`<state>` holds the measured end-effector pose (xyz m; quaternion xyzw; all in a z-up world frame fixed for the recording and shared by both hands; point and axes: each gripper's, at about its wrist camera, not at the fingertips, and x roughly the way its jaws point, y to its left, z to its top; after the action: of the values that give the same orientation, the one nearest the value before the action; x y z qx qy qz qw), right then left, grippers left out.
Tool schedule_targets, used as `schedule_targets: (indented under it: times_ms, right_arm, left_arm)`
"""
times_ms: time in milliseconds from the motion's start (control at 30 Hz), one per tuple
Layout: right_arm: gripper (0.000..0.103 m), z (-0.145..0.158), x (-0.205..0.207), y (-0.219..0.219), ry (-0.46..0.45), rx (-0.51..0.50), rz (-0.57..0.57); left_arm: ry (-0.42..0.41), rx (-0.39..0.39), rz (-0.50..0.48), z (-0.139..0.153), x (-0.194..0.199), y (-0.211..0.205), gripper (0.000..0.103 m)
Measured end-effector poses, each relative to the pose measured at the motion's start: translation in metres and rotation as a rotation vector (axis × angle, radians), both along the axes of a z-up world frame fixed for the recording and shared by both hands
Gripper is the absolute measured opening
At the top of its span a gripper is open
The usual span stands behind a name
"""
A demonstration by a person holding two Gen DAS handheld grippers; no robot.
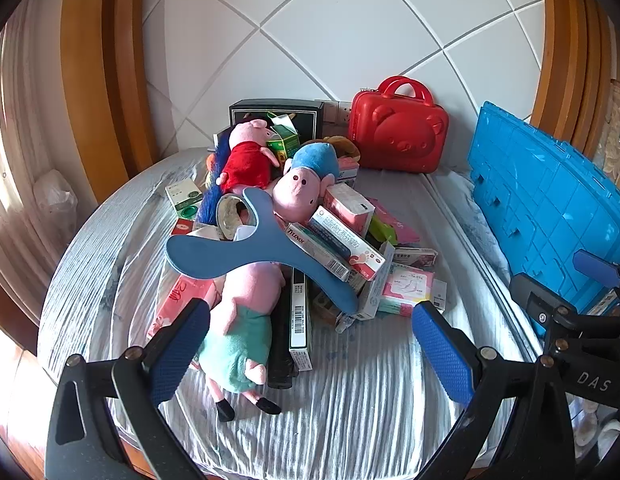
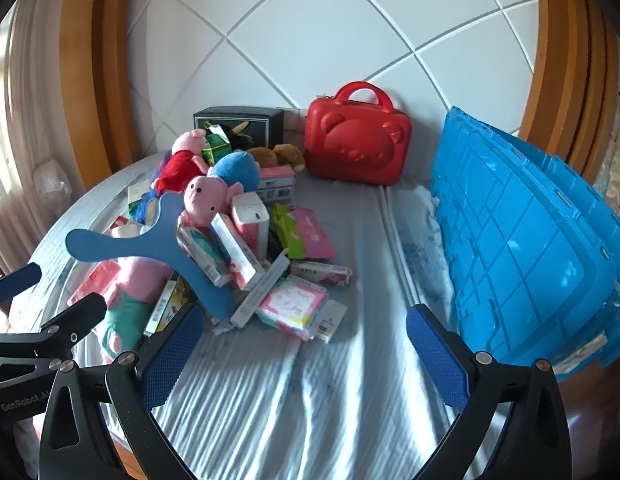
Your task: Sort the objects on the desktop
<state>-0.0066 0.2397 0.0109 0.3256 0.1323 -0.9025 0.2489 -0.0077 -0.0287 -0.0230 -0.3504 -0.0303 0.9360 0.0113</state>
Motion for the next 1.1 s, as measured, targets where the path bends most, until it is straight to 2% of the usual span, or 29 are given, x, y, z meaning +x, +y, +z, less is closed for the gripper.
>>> schedule_targets:
  times_ms: [267, 700, 1100]
  right_arm:
    - [0.103, 0.0, 0.003, 0.001, -0.002, 0.001, -0.009]
    - [0.103, -0.003, 0.006, 0.012, -0.006, 0.011, -0.072]
    - [0.103, -0.005, 0.006, 0.009, -0.014, 0.024, -0.073]
  left_arm:
    - [-0.003, -0.007, 0.039, 0.0, -0.001, -0.001, 0.102]
    - [-0.003, -0.013, 0.018, -0.002, 0.002, 0.0, 0.102]
    - [-0.001, -0.007, 0.03, -0.002, 0.001, -0.004, 0.102]
